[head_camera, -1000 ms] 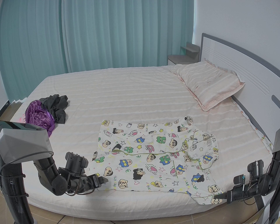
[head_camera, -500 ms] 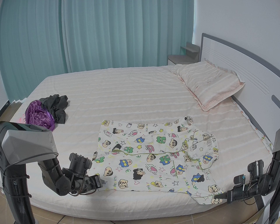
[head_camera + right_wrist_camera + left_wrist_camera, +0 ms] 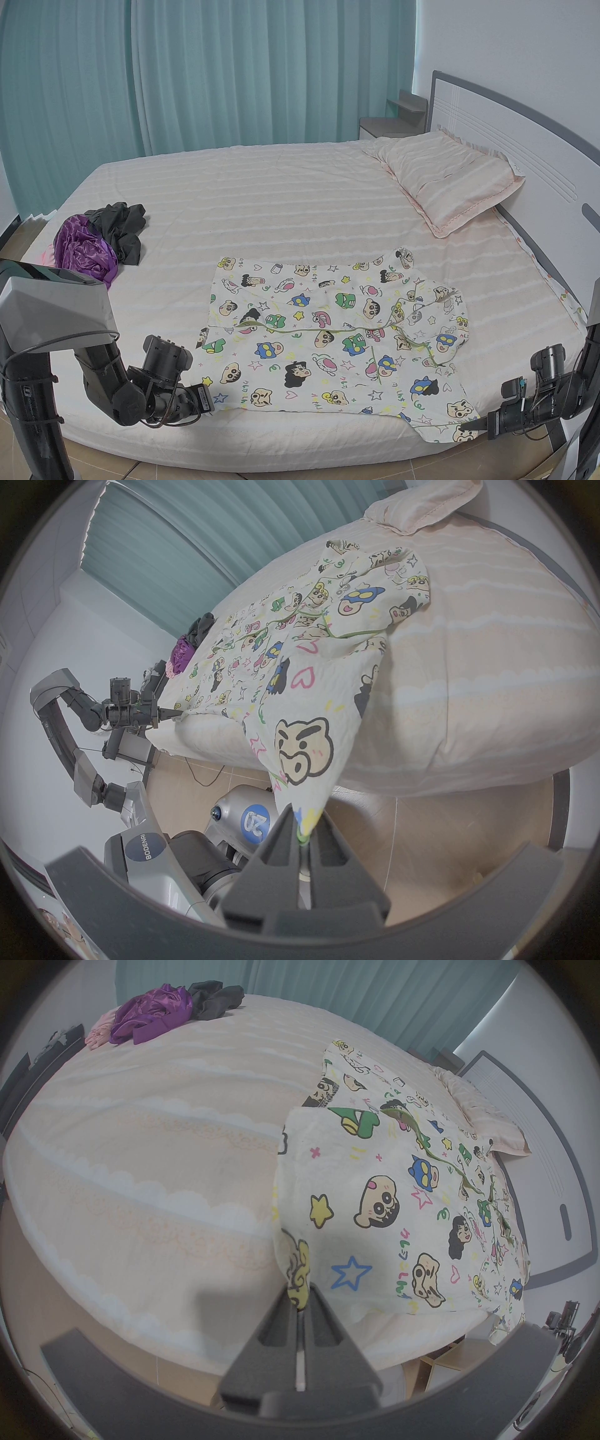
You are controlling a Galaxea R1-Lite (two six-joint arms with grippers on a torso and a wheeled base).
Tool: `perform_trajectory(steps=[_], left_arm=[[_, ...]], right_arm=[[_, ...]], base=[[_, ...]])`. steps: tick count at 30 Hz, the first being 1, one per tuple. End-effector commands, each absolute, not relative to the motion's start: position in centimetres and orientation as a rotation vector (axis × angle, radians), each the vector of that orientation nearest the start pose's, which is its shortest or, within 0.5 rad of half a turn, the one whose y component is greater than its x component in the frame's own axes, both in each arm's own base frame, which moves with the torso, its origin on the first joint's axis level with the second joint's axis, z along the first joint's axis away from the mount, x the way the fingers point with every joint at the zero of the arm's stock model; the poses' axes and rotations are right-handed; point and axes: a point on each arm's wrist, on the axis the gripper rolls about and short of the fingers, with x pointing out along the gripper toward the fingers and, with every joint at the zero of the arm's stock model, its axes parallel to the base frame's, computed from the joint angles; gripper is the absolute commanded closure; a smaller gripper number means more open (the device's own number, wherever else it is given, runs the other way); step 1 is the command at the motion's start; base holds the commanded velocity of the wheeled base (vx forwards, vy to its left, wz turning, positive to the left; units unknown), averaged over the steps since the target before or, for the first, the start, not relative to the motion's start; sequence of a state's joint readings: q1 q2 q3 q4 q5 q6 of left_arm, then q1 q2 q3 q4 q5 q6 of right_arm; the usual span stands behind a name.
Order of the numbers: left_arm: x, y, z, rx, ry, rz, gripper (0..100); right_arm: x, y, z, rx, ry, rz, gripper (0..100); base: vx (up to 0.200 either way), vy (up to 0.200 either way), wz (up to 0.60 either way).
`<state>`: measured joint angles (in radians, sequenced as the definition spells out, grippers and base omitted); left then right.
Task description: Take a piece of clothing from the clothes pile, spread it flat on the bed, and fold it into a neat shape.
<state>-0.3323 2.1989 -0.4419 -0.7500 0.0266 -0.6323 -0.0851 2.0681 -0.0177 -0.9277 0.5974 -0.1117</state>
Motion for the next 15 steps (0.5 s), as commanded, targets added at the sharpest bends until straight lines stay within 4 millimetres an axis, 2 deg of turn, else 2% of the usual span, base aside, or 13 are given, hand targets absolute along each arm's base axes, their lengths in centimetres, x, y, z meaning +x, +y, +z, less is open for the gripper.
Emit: perform_trajectory(steps=[1, 3, 15], left_arm=[[25.1, -8.5, -2.0, -0.397, 1.032, 0.041, 100], [24.4, -8.3, -1.0, -0.386, 1.032, 0.025, 100], [22.6, -7.8, 0.7, -0.333, 1.119, 0.041, 100]], right_arm=[[16.4, -0.1, -0.4, 0.271, 1.023, 0.519, 100], [16.1, -0.1, 0.0, 0.267, 1.031, 0.509, 100], [14.6, -0.1, 0.5, 0.243, 1.09, 0.517, 100]], base=[[0.0, 0.0, 0.0], [0.0, 0.0, 0.0], [0.0, 0.0, 0.0]])
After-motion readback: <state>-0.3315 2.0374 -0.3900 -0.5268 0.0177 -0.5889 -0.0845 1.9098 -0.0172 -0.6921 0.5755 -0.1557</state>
